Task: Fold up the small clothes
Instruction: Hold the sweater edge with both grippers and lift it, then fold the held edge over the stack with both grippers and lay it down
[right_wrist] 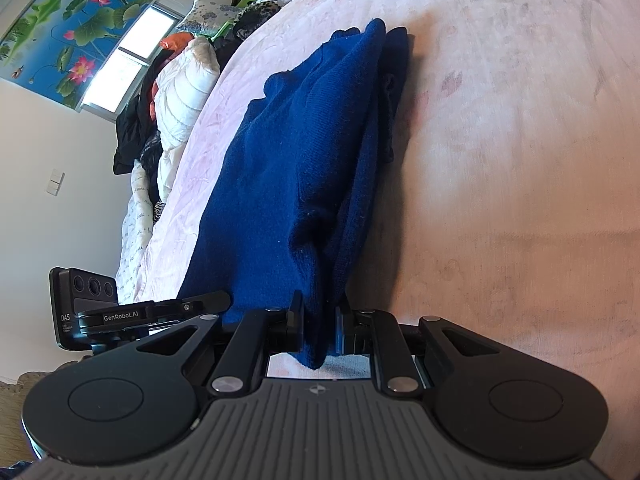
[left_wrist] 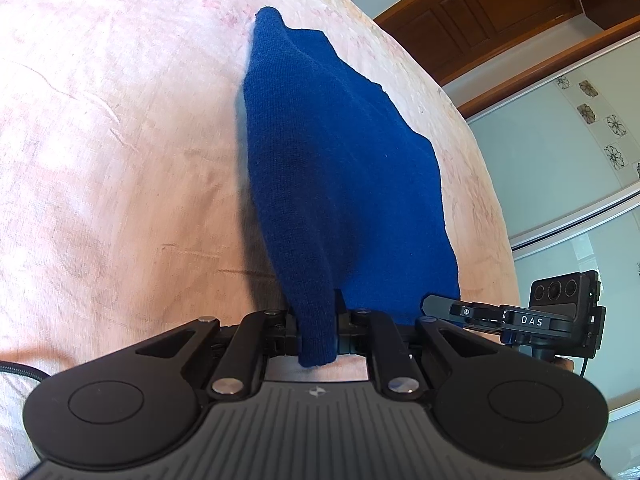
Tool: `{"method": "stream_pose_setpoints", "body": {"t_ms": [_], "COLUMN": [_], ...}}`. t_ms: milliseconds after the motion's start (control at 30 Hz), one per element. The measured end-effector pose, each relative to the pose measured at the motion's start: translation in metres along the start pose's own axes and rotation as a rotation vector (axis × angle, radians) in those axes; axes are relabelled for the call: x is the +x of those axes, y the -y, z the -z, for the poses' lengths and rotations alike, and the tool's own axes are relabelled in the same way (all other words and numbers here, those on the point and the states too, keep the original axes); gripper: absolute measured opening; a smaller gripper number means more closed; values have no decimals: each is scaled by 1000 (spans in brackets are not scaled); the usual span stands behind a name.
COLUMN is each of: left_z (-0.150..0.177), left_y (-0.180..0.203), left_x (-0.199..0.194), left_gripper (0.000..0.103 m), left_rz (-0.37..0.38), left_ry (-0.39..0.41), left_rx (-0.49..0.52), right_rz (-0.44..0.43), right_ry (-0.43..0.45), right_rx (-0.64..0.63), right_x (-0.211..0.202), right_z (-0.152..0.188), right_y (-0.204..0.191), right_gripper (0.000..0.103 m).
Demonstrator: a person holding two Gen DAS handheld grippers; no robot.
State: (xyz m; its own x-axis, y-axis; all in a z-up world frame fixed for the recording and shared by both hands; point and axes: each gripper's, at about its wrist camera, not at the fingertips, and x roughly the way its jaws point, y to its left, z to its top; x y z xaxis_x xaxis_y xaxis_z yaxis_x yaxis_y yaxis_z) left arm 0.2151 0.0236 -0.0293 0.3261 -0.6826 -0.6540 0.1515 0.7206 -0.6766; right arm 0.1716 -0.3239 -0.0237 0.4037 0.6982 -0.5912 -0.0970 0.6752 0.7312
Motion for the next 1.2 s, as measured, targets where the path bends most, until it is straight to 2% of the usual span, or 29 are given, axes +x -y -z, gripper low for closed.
{"method": "stream_pose_setpoints", "body": {"t_ms": [733,867,967,1033,1067,1133,1200], "left_z": [-2,-1,-5,-15,-22,-35,-44], "left_y": [1,4,12,18,22,32,45], "left_x": [2,-6,-29,-38,-40,-36,-24], "left_gripper": [14,16,30,51,55,56,56], "left_rz": [-13,-37,-59,-91,-116,-149,-156], "left_ry": [-6,18,53,96,133,193,221], "left_rx": [17,41,113,141,151,168,195], "right_rz": [-18,-5,-70,-58,-32,42,81], "right_ry": [4,38,150,222,238,253,237], "right_rx": [5,26,49,64,63,65,63], "right_x": [-1,-9,-41,-57,-59,-50,-28], "right_z": [7,5,-7,-25,-36,-62,-87], "right_y": [2,5,8,11,11,13,13], "right_gripper": [18,29,43,45,45,45,45]}}
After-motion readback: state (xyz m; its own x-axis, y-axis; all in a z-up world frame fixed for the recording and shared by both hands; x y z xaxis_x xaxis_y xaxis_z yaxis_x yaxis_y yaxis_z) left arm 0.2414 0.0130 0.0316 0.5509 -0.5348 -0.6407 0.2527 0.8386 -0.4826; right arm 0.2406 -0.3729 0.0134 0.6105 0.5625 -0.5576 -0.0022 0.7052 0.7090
